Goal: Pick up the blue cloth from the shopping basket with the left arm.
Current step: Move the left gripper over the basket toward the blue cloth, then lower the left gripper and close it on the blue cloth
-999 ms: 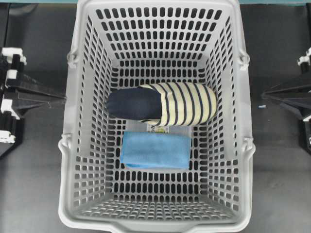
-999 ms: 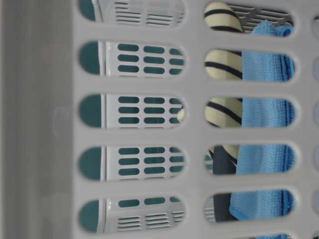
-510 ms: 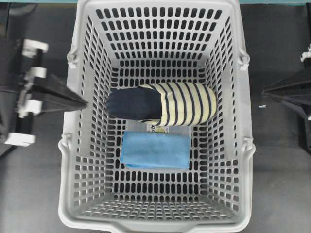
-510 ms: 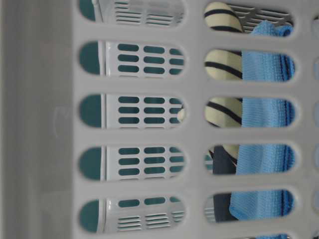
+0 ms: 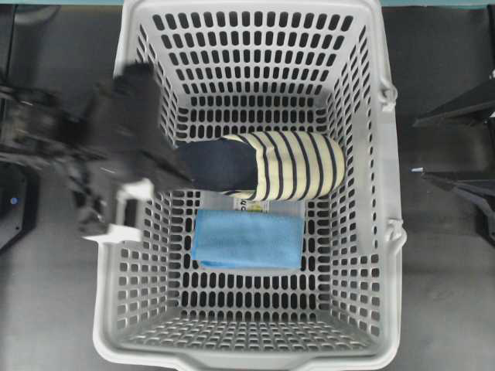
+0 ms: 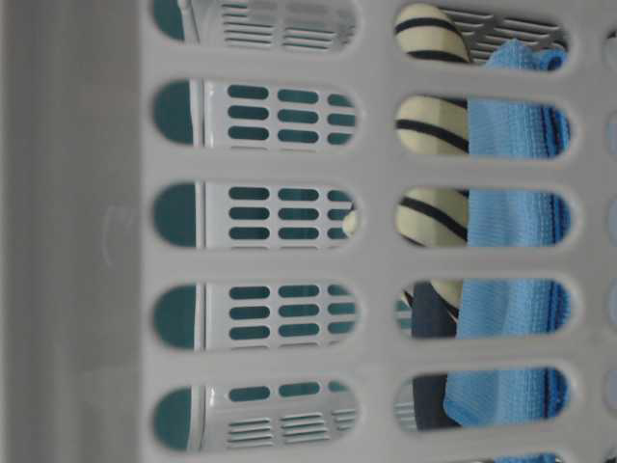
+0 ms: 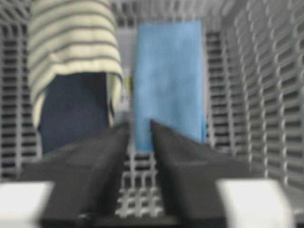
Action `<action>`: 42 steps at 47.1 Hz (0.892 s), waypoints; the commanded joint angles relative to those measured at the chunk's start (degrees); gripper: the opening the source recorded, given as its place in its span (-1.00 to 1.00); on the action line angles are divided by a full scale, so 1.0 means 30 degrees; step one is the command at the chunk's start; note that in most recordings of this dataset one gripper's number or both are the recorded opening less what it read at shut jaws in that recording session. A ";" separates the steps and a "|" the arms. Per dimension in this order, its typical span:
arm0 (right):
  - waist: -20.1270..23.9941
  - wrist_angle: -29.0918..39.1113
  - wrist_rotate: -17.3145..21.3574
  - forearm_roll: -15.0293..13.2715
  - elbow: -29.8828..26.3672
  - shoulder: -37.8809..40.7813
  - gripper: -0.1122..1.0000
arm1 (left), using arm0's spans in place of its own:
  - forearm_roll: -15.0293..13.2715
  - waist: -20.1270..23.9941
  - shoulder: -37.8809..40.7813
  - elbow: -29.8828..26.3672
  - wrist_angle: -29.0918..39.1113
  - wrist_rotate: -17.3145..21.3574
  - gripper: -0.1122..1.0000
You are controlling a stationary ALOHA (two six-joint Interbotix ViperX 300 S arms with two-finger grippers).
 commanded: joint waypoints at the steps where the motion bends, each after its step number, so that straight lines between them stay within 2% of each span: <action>1: 0.0029 -0.0205 0.0000 0.0059 -0.0527 0.0176 0.60 | 0.0088 -0.0117 0.1436 -0.1611 0.0879 -0.0029 -0.23; 8: 0.0029 -0.0117 -0.0029 0.0059 -0.0498 0.0176 0.60 | 0.0088 -0.0381 0.3896 -0.3340 0.1582 0.0029 0.52; 11: 0.0059 -0.0059 -0.0029 0.0059 -0.0498 0.0176 0.59 | 0.0088 -0.0586 0.4805 -0.3867 0.1699 0.0000 0.74; 13: 0.0029 -0.0059 -0.0059 0.0029 -0.0498 0.0176 0.60 | 0.0059 -0.0732 0.5391 -0.4189 0.1729 0.0029 0.82; 28: -0.0029 -0.0059 -0.0059 0.0059 -0.0381 0.0176 0.59 | 0.0059 -0.0879 0.8350 -0.4482 0.1758 0.0000 0.81; 42: -0.0088 -0.0059 -0.0029 0.0059 -0.0234 0.0176 0.59 | 0.0088 -0.0908 0.9639 -0.3604 0.1582 -0.0088 0.81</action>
